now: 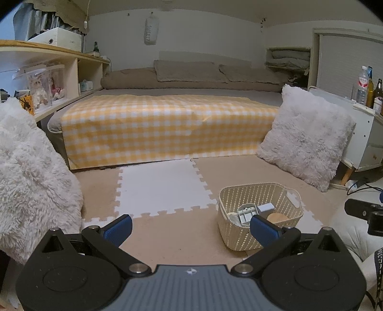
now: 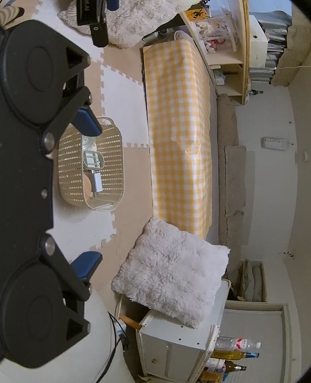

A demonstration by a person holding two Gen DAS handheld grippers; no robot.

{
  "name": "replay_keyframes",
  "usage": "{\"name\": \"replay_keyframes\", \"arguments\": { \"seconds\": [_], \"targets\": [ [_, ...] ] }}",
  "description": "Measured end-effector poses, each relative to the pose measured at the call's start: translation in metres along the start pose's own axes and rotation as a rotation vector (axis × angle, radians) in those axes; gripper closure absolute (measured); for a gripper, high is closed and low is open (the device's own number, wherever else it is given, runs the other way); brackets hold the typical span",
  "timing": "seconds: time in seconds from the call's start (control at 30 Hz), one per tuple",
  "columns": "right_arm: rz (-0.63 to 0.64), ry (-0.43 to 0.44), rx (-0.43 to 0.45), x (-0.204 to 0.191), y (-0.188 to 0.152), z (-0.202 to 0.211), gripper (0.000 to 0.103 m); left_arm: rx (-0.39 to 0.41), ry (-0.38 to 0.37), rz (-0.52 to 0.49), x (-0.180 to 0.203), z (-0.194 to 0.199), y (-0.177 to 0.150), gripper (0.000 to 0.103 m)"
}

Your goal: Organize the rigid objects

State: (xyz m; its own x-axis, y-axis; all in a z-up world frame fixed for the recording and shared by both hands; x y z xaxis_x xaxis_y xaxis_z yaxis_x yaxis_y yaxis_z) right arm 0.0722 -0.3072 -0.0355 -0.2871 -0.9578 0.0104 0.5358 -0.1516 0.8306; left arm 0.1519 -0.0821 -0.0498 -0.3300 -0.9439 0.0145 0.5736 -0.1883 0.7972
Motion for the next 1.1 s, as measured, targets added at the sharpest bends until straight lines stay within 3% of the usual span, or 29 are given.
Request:
{"name": "replay_keyframes", "arguments": {
  "seconds": [1.1],
  "targets": [
    [0.005, -0.014, 0.001, -0.001, -0.0043, -0.0004, 0.0, 0.011, 0.01, -0.013, 0.0014, 0.0016, -0.0036, 0.0]
  ]
}}
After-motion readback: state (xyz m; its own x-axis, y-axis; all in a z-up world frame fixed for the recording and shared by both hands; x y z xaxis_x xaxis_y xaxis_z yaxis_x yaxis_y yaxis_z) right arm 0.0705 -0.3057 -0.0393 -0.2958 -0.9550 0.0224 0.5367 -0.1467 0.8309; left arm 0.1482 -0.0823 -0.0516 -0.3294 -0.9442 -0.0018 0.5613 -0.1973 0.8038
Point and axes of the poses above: each gripper's, at about its wrist camera, not at the fingertips, and z roughly against the way its jaws point, x to its right, y to its top, the point moved 10 cm from there along -z, roughly the way its jaws point, and after that the axes turned 5 degrees about -x, right-handed, at the moved point
